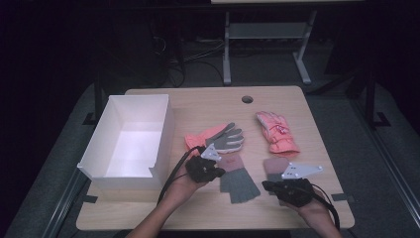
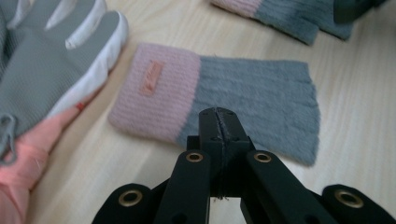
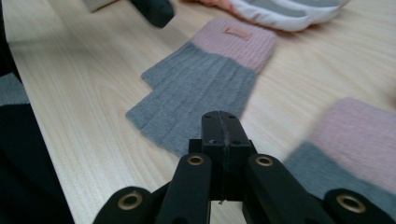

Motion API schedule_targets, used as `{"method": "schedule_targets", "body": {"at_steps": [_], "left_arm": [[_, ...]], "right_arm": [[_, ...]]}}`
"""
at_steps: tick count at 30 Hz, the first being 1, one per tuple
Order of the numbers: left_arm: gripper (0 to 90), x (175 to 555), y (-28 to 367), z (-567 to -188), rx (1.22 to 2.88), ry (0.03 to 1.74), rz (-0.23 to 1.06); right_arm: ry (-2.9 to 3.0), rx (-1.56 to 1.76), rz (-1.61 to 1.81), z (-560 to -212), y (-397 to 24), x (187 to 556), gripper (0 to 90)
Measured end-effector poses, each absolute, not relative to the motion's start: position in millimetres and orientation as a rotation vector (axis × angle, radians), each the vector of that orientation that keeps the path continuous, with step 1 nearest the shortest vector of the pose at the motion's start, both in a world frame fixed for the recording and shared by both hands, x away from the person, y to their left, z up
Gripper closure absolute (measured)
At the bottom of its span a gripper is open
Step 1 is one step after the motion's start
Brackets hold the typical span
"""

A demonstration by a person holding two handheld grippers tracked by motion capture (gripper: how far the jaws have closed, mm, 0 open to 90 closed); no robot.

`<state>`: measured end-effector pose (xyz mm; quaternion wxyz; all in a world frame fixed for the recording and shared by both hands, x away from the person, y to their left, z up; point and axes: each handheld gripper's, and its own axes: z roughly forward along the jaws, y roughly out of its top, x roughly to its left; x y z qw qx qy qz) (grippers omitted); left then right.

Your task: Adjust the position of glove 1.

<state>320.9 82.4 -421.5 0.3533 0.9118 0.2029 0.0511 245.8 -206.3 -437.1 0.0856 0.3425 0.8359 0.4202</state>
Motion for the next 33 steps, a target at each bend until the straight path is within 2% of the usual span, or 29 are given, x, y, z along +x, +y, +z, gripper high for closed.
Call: {"method": "schedule_targets", "body": {"at_steps": [12, 22, 23, 33], "left_arm": [[89.7, 340, 74, -421, 2.353, 0.529, 0.166], [89.7, 362, 57, -440, 2.376, 0.564, 0.172], [89.7, 365, 53, -444, 2.419, 0.554, 0.197], [89.8, 359, 65, -447, 2.426, 0.598, 0.158]], "right_arm": [[2.605, 0.909, 1.167, -447, -171, 246, 90.0], [2.686, 0.871, 1.081, -458, -153, 249, 90.0], [2.706, 0.865, 1.07, -460, -150, 251, 90.0], [2.692, 0.887, 1.038, -460, -157, 255, 90.0]]}}
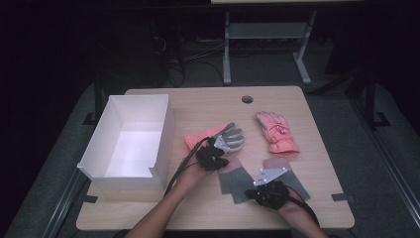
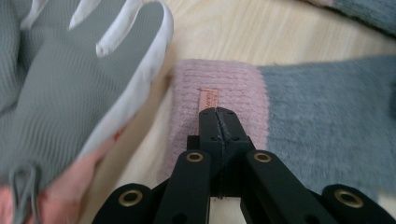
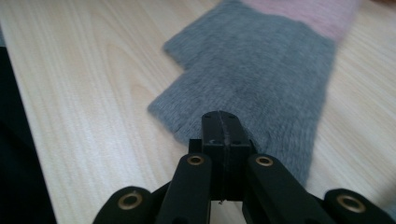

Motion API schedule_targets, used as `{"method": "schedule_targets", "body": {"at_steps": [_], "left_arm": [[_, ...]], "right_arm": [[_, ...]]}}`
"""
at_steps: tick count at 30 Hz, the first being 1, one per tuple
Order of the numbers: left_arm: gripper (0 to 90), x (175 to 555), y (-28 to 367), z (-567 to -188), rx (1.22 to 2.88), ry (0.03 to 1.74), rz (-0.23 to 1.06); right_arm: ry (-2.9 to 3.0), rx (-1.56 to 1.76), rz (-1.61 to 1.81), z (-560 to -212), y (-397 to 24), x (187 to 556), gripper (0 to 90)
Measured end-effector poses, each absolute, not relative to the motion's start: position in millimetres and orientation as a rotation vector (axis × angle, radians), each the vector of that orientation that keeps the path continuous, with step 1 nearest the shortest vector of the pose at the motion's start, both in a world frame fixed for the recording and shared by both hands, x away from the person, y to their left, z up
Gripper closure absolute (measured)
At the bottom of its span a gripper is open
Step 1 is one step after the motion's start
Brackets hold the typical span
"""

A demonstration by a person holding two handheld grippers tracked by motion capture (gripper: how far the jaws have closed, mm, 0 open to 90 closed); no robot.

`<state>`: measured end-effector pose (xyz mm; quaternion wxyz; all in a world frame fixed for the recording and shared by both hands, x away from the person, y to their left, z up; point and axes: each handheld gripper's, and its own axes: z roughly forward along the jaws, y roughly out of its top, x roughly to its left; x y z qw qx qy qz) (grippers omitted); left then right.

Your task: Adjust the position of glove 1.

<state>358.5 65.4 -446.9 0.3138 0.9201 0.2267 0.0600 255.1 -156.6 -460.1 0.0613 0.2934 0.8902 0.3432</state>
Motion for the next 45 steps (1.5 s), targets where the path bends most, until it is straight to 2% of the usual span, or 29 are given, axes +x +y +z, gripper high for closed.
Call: {"method": "schedule_targets", "body": {"at_steps": [12, 21, 35, 40, 45], "left_arm": [[89.8, 336, 85, -445, 2.438, 0.622, 0.13], [89.8, 317, 102, -445, 2.428, 0.627, 0.036], [89.8, 297, 93, -446, 2.412, 0.568, -0.07], [89.8, 300, 96, -437, 2.382, 0.564, -0.053], [89.8, 319, 105, -429, 2.35, 0.64, 0.047]], "right_arm": [[2.686, 0.913, 1.005, -458, -164, 267, 90.0], [2.659, 0.938, 0.983, -458, -163, 288, 90.0], [2.613, 0.966, 0.944, -460, -154, 325, 90.0], [2.598, 0.962, 0.975, -455, -154, 325, 90.0], [2.636, 0.926, 1.068, -445, -150, 297, 90.0]]}}
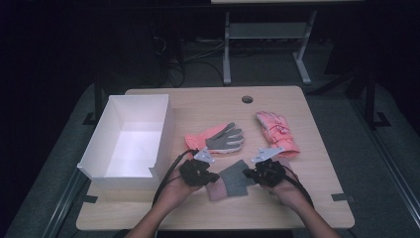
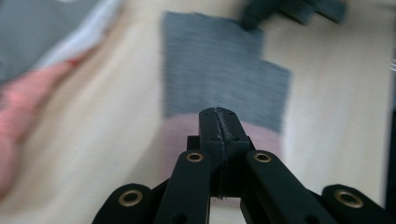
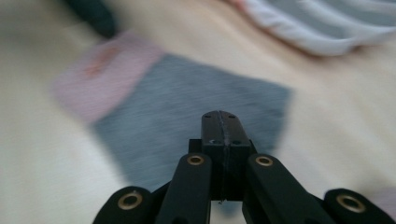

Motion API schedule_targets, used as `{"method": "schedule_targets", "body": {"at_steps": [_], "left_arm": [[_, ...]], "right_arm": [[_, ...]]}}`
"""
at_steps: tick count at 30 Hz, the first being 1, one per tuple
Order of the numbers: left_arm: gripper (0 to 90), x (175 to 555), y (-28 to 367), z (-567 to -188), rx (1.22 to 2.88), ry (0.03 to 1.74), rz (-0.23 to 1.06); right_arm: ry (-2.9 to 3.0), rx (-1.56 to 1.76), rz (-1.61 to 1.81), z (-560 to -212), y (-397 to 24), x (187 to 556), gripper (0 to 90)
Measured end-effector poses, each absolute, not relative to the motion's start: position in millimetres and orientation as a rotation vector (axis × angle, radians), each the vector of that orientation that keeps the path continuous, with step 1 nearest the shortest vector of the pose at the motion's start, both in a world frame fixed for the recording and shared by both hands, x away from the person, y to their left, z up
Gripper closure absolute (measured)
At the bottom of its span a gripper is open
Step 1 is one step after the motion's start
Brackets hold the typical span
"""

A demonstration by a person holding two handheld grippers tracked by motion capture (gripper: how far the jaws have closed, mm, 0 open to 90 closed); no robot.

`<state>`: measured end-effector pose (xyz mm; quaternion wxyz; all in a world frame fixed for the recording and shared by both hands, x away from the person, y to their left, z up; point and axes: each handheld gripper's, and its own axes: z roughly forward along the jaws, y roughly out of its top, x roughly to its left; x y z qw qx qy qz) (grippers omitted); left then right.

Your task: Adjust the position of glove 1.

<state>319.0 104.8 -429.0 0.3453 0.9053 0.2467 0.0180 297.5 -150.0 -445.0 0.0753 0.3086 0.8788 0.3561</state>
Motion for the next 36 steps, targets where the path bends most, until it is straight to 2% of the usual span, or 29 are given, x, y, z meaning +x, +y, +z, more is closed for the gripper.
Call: {"method": "schedule_targets", "body": {"at_steps": [6, 15, 36], "left_arm": [[89.8, 333, 106, -441, 2.368, 0.693, 0.047], [89.8, 325, 107, -445, 2.391, 0.673, 0.009], [89.8, 296, 92, -447, 2.386, 0.578, -0.173]], "right_arm": [[2.735, 0.824, 1.021, -453, -131, 272, 90.0], [2.745, 0.831, 0.986, -456, -128, 273, 90.0], [2.659, 0.915, 0.98, -458, -123, 311, 90.0]]}}
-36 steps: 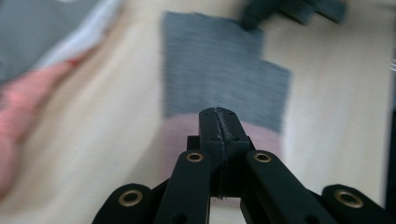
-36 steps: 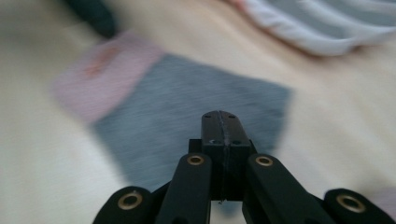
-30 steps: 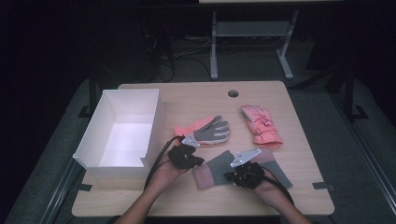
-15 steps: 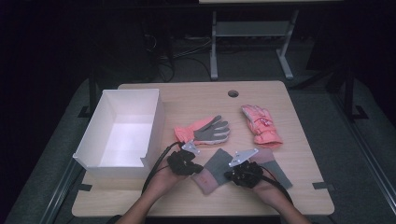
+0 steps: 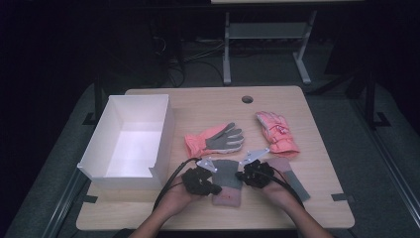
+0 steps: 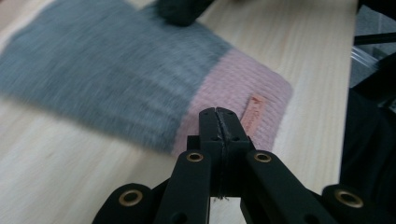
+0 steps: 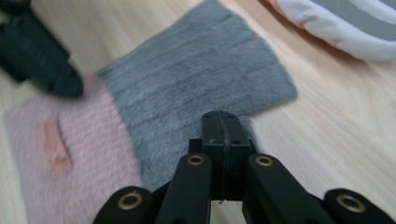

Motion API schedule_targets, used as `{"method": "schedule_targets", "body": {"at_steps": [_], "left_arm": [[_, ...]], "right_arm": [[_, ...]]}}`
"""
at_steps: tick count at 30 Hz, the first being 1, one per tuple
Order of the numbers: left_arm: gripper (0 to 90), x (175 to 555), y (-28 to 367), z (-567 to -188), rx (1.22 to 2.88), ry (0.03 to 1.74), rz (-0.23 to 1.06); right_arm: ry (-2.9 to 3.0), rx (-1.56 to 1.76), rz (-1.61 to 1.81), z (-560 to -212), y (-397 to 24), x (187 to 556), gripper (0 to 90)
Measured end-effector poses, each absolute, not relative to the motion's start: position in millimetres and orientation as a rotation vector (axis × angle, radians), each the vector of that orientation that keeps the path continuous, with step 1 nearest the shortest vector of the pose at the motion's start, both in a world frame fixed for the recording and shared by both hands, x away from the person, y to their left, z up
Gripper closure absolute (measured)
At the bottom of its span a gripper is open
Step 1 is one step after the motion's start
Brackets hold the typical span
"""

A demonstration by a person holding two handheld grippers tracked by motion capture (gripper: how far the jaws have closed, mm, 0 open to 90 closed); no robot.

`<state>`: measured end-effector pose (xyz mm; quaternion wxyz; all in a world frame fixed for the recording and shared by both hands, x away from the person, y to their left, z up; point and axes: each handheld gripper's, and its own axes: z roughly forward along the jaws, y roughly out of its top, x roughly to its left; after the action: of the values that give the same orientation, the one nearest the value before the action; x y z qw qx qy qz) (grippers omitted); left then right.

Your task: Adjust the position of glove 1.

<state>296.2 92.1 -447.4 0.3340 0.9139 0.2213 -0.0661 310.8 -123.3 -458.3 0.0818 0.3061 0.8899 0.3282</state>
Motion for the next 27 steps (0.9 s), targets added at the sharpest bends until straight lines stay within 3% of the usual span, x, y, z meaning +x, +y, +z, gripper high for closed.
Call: {"method": "schedule_targets", "body": {"at_steps": [17, 24, 27], "left_arm": [[89.8, 296, 59, -453, 2.359, 0.494, -0.221], [89.2, 296, 74, -443, 2.325, 0.503, -0.147], [80.9, 297, 94, -438, 2.287, 0.553, -0.09]], "right_arm": [[2.625, 0.918, 0.997, -460, -104, 329, 90.0], [2.567, 0.962, 1.104, -440, -129, 326, 90.0], [2.544, 0.991, 1.109, -434, -146, 322, 88.6]]}}
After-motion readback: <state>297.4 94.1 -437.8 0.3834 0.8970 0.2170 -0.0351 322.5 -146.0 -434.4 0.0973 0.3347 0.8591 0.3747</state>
